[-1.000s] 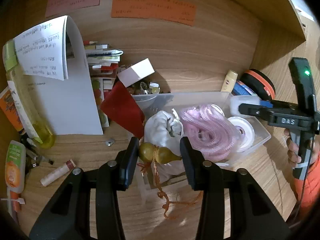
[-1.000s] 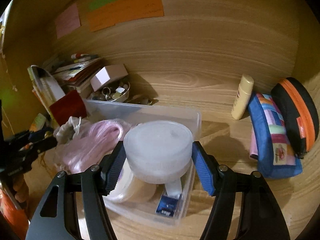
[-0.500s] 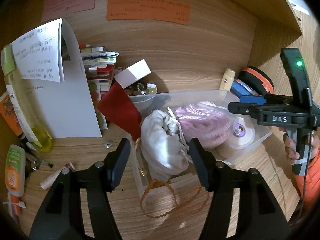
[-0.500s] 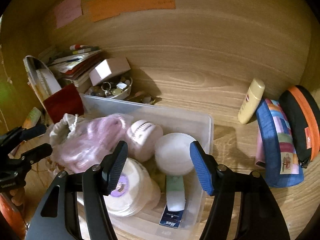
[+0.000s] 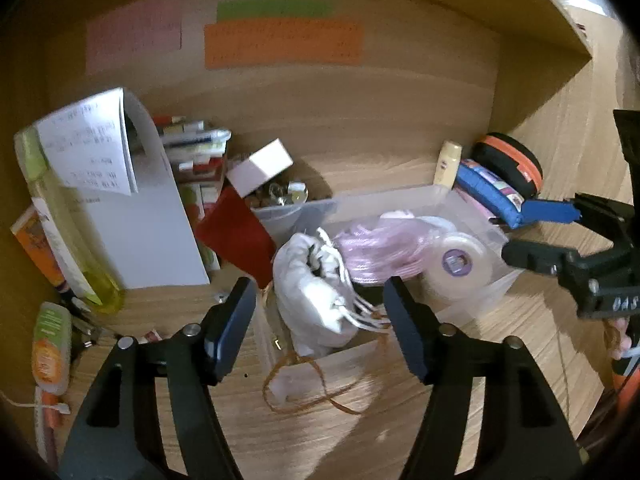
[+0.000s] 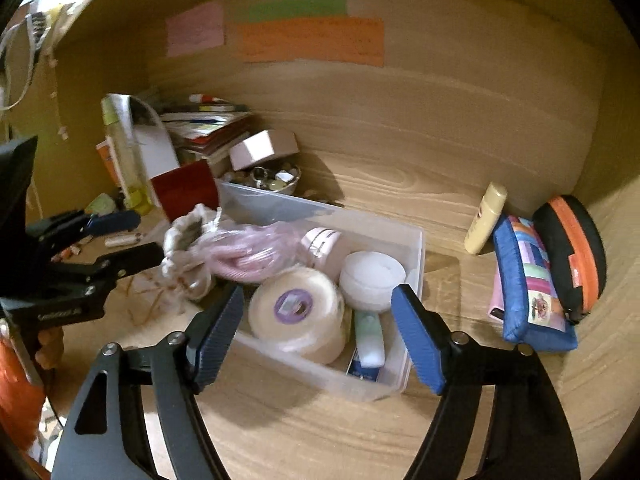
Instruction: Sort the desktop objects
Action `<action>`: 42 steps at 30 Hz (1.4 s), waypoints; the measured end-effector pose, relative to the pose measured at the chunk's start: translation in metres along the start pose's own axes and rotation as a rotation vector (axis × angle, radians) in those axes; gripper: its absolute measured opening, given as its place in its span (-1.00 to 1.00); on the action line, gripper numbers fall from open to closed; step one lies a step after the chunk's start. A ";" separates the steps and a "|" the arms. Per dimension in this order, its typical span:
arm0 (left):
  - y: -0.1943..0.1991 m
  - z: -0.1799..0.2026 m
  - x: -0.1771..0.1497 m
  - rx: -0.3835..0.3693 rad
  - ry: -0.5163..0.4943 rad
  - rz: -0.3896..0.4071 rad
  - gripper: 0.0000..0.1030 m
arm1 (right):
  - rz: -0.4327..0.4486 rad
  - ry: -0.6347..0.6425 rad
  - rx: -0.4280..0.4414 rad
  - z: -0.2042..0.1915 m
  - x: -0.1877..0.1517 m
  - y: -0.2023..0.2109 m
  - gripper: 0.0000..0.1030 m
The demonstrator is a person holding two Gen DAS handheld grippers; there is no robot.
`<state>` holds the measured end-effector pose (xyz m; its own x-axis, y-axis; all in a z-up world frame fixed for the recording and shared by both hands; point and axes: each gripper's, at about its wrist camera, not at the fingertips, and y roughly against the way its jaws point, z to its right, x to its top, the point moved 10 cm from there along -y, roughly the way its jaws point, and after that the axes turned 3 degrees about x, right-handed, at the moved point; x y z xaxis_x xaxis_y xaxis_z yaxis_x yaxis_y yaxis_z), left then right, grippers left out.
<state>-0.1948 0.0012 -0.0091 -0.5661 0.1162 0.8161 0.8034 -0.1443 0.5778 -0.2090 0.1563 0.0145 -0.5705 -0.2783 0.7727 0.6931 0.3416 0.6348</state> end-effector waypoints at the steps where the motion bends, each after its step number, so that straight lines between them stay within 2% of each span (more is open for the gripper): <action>1: 0.004 0.002 0.001 0.005 -0.005 0.007 0.40 | 0.008 0.008 0.000 -0.003 -0.001 0.005 0.43; 8: 0.025 0.011 0.001 0.065 0.010 0.040 0.79 | 0.055 0.025 0.019 -0.017 -0.012 0.032 0.49; 9: 0.028 0.011 0.000 0.074 0.022 0.044 0.81 | 0.058 0.024 0.022 -0.018 -0.013 0.035 0.58; 10: 0.030 0.012 0.000 0.073 0.028 0.042 0.81 | 0.062 0.020 0.025 -0.019 -0.016 0.038 0.69; 13: 0.035 0.015 -0.005 0.075 0.055 0.034 0.82 | 0.073 0.010 0.032 -0.020 -0.022 0.044 0.77; 18: 0.043 0.020 -0.012 0.130 0.051 0.046 0.88 | 0.081 -0.023 0.020 -0.016 -0.032 0.049 0.94; 30: 0.038 0.041 -0.030 0.121 0.064 0.016 0.88 | 0.105 -0.105 0.011 0.001 -0.050 0.058 0.96; 42: 0.029 0.043 -0.030 0.110 0.069 0.001 0.88 | 0.084 -0.135 0.007 0.011 -0.058 0.051 0.96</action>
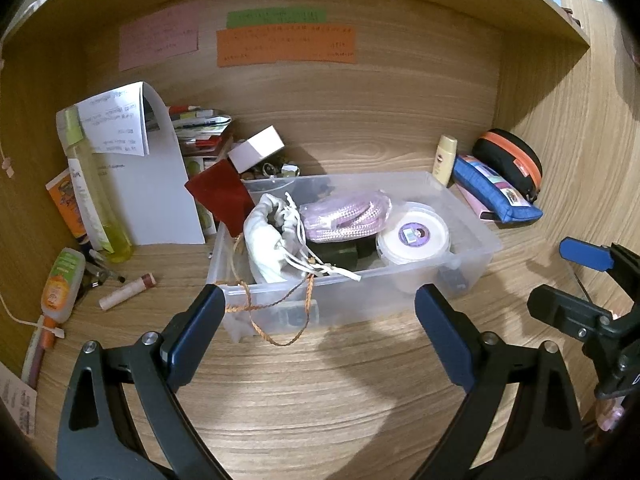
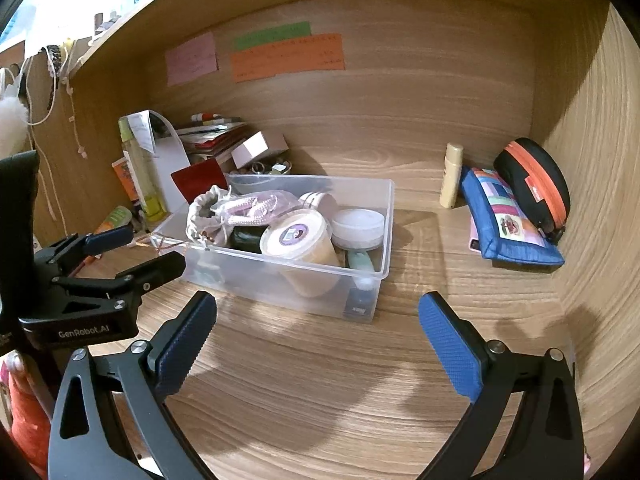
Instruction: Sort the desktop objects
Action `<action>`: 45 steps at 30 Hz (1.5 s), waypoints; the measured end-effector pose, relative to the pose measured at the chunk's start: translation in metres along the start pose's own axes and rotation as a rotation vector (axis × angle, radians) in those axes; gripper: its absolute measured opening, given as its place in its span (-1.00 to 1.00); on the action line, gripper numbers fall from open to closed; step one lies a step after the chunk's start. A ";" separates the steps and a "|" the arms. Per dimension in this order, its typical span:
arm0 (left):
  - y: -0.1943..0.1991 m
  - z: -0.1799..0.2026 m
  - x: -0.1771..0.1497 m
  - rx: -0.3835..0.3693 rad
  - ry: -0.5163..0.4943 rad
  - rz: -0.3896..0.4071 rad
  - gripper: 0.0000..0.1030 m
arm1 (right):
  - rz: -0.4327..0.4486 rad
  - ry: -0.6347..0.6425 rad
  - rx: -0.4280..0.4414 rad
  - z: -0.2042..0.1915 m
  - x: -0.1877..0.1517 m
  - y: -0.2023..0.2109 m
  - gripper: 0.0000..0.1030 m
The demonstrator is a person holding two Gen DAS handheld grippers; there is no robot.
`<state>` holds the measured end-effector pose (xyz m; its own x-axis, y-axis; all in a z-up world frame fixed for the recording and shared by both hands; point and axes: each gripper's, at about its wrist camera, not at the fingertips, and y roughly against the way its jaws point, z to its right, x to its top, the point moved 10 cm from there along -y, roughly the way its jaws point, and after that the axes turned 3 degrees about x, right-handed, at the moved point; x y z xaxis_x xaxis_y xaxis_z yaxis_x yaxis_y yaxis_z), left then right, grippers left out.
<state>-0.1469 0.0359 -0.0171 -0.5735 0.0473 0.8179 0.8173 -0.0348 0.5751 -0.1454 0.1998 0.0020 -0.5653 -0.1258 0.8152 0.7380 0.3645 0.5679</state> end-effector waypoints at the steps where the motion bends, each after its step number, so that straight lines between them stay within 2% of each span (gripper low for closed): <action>1: 0.000 0.000 0.000 0.001 -0.001 0.000 0.88 | -0.002 0.001 0.000 0.000 0.000 0.000 0.96; 12: -0.002 -0.003 0.000 -0.004 0.009 -0.002 0.89 | -0.014 -0.007 -0.018 0.006 -0.002 -0.004 0.96; 18: -0.002 -0.006 -0.001 -0.001 0.019 -0.005 0.96 | -0.021 0.001 -0.026 0.009 -0.002 -0.004 0.96; 37: -0.003 -0.013 -0.006 -0.004 0.057 -0.036 0.99 | -0.028 0.046 -0.032 -0.004 -0.003 -0.005 0.96; 45: -0.001 -0.013 -0.007 -0.014 0.059 -0.026 0.99 | -0.039 0.042 -0.027 -0.007 -0.006 -0.008 0.96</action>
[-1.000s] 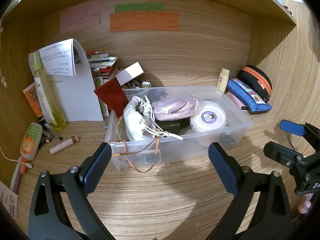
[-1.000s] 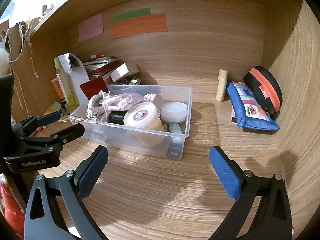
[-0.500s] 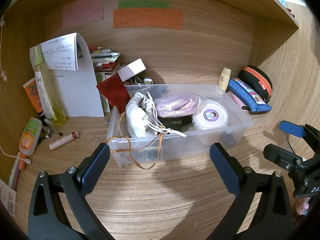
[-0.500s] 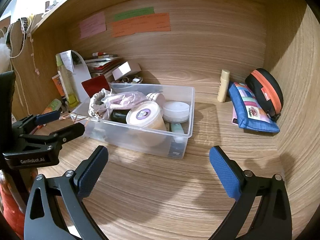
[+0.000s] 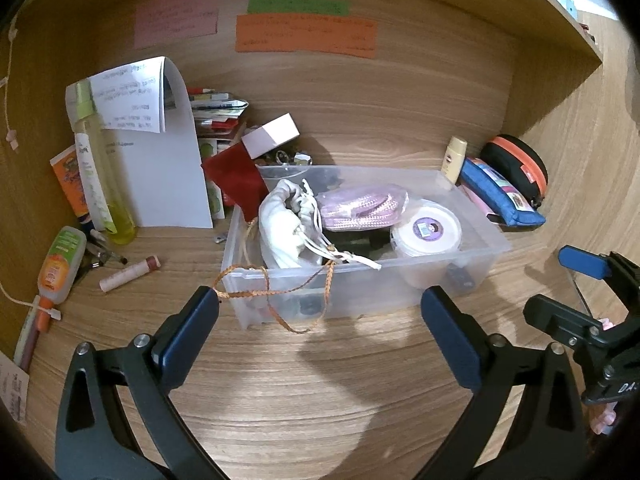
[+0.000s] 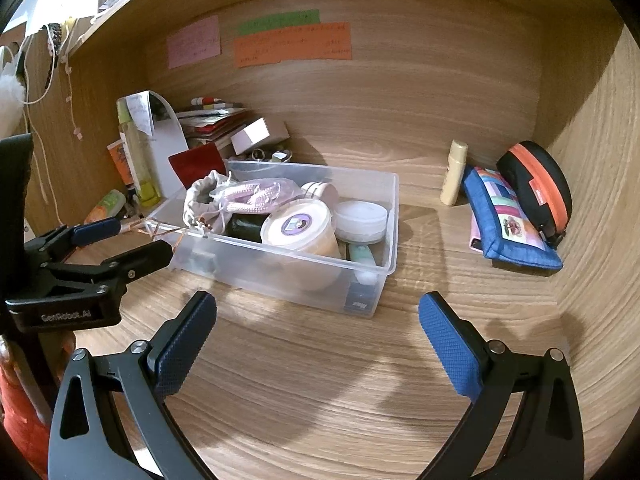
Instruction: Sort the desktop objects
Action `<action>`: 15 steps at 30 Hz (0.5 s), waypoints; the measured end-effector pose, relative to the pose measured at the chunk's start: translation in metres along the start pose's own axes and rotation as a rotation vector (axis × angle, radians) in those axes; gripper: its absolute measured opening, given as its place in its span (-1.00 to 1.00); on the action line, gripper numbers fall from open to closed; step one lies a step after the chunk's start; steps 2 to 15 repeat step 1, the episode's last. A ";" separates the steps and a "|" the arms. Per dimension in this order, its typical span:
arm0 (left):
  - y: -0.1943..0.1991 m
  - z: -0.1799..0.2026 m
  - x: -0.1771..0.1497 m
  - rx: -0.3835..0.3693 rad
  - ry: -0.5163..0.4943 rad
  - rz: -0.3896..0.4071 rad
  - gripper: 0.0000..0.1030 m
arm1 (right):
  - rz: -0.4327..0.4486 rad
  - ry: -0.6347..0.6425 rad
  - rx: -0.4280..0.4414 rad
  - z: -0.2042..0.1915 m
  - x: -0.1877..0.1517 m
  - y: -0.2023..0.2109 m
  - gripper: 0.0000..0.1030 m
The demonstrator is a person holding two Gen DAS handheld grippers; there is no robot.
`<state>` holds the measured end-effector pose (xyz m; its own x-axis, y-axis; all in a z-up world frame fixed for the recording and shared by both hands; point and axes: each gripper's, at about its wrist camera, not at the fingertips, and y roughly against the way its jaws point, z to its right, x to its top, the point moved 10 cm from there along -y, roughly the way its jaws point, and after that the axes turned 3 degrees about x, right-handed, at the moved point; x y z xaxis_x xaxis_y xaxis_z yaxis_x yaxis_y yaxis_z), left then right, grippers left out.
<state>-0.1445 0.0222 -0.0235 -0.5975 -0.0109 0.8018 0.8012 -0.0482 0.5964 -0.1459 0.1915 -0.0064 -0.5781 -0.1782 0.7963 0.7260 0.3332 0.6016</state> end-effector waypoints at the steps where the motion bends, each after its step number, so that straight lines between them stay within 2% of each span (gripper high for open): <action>1: 0.000 0.001 0.000 -0.002 -0.002 -0.003 0.99 | -0.001 -0.001 0.002 0.000 0.000 0.000 0.96; 15: 0.000 0.001 0.000 -0.002 -0.002 -0.003 0.99 | -0.001 -0.001 0.002 0.000 0.000 0.000 0.96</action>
